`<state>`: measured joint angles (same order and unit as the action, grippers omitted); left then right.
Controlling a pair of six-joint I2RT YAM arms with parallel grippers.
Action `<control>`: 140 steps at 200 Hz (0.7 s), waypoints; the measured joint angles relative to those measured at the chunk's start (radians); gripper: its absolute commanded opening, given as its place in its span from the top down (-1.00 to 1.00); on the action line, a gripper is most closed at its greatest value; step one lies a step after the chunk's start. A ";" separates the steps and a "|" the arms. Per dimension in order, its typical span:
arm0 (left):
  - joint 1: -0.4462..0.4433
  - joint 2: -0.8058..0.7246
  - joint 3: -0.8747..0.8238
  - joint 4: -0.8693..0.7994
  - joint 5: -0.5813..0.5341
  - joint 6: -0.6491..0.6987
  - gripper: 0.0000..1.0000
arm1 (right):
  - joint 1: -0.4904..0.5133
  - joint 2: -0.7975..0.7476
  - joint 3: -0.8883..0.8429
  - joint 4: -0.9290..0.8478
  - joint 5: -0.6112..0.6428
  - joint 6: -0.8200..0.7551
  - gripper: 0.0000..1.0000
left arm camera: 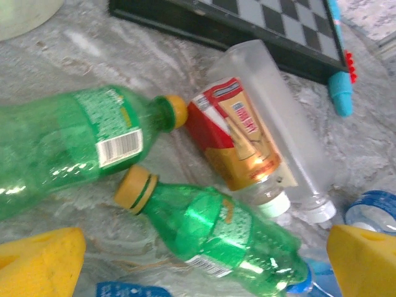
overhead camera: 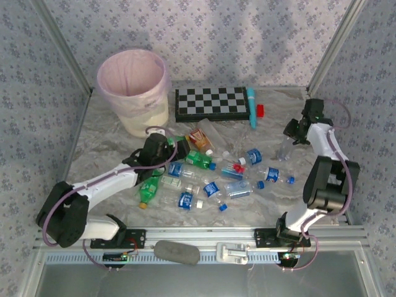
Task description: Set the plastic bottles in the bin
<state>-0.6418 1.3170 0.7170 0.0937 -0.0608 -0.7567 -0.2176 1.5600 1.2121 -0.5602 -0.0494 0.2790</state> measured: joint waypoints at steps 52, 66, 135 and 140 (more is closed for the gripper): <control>-0.001 0.019 0.067 0.085 0.172 0.055 -1.00 | 0.208 -0.191 -0.032 0.047 -0.101 0.050 0.14; -0.005 0.029 0.078 0.114 0.230 0.065 -1.00 | 0.287 -0.205 -0.055 0.074 -0.134 0.083 0.15; -0.082 0.076 0.124 0.188 0.437 0.142 -1.00 | 0.545 -0.157 -0.123 0.269 -0.259 0.279 0.16; -0.088 0.083 0.128 0.188 0.444 0.147 -1.00 | 0.557 -0.150 -0.123 0.279 -0.268 0.286 0.15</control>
<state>-0.7296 1.4002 0.8448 0.2821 0.3832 -0.6098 0.3393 1.4105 1.0893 -0.2810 -0.3172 0.5652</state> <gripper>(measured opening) 0.999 0.425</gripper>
